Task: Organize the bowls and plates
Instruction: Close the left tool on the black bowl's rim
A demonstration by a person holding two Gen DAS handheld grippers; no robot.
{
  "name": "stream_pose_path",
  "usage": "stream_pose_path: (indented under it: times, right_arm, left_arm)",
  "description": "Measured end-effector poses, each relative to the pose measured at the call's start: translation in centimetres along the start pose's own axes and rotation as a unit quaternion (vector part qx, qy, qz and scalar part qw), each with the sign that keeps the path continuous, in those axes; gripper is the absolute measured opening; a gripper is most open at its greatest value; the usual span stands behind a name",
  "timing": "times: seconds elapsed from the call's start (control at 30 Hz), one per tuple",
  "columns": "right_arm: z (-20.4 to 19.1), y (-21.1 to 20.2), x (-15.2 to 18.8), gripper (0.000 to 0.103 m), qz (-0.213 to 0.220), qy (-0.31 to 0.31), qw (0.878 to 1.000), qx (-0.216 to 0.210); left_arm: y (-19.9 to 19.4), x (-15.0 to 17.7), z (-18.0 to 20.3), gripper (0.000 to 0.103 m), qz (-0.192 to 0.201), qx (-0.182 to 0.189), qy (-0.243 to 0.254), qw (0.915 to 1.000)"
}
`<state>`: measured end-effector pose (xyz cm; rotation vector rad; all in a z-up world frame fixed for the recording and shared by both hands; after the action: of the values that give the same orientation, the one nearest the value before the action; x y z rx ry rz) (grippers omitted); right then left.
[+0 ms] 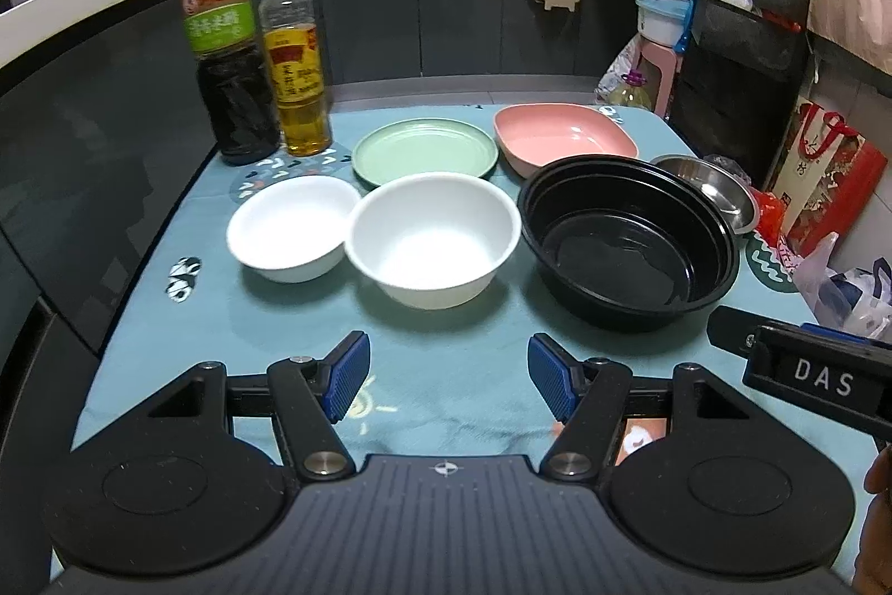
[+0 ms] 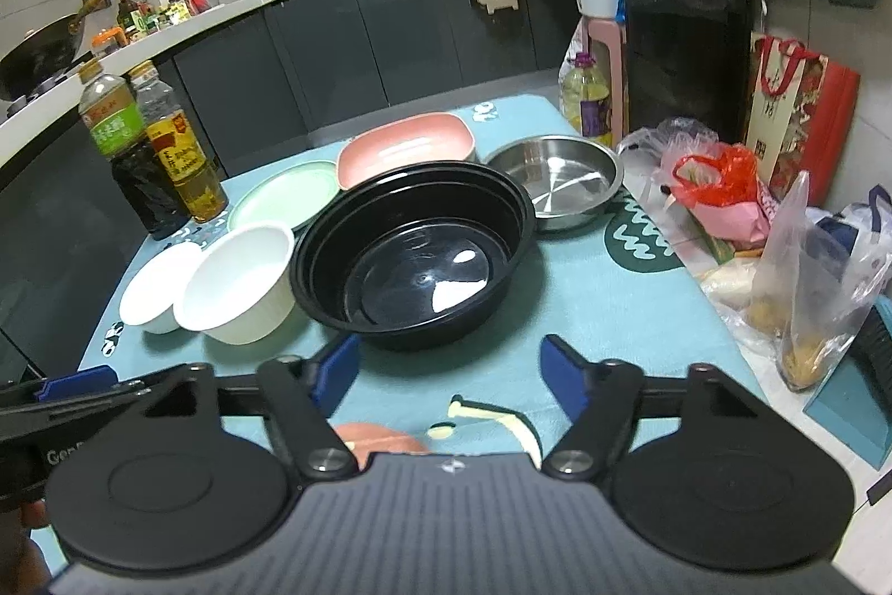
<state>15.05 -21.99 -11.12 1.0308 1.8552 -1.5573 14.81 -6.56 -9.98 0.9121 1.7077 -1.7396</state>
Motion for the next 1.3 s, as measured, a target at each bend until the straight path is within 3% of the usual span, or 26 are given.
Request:
stream_pose_path:
  times: [0.1, 0.2, 0.27, 0.37, 0.53, 0.63, 0.87, 1.03, 1.07, 1.1, 1.13, 1.3]
  right_arm:
    - [0.6, 0.9, -0.4, 0.048, -0.008, 0.004, 1.0, -0.001]
    - [1.3, 1.6, -0.9, 0.048, -0.014, 0.008, 1.0, -0.004]
    - [1.7, 2.1, -1.3, 0.042, -0.019, 0.017, 1.0, -0.009]
    - [2.7, 3.0, -1.8, 0.029, -0.03, 0.037, 0.999, -0.013]
    - [3.9, 4.4, -2.2, 0.026, -0.051, 0.073, 0.996, -0.016]
    - [4.3, 5.0, -2.4, 0.026, -0.059, 0.086, 0.994, -0.018]
    - [4.4, 6.2, -3.3, 0.026, -0.063, 0.089, 0.994, -0.016]
    - [4.8, 7.2, -3.5, 0.026, -0.069, 0.095, 0.993, -0.013]
    - [4.8, 7.3, -3.5, 0.026, -0.069, 0.096, 0.993, -0.012]
    - [4.9, 7.4, -3.4, 0.023, -0.067, 0.095, 0.993, -0.01]
    - [4.8, 7.4, -3.4, 0.01, -0.067, 0.092, 0.993, -0.009]
    - [4.6, 6.1, -2.7, 0.009, -0.052, 0.07, 0.996, -0.001]
  left_arm:
    - [1.0, -0.5, 0.7, 0.06, -0.004, 0.009, 0.001, 1.0]
    - [1.9, -1.2, 1.7, 0.059, -0.014, 0.063, -0.024, 0.9976]
    - [2.5, -1.7, 2.3, 0.055, -0.028, 0.113, -0.061, 0.9914]
    - [3.4, -2.4, 2.7, 0.053, -0.04, 0.15, -0.107, 0.9821]
    - [5.1, -3.2, 3.4, 0.052, -0.055, 0.15, -0.112, 0.9808]
    - [6.1, -3.3, 4.0, 0.046, -0.075, 0.156, -0.115, 0.9782]
    - [8.2, -2.8, 4.3, 0.041, -0.115, 0.158, -0.122, 0.973]
    - [9.3, -2.7, 4.5, 0.04, -0.117, 0.148, -0.123, 0.9744]
    - [9.5, -2.7, 4.7, 0.037, -0.116, 0.144, -0.118, 0.9757]
    - [9.7, -2.7, 4.7, 0.026, -0.114, 0.14, -0.111, 0.9773]
    - [9.9, -2.6, 4.8, 0.02, -0.113, 0.133, -0.098, 0.9798]
    - [8.6, -2.4, 4.9, 0.02, -0.1, 0.139, -0.068, 0.9829]
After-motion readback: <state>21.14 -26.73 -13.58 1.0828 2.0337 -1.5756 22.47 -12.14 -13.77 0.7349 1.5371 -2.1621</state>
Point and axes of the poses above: each gripper's, at about its wrist camera, not at the fingertips, and y roughly the way its jaws point, z to its right, x to its underside, the point moved 10 cm from there along y, roughly the way its jaws point, and after that the axes turned 3 degrees about z, right-handed, at the moved point
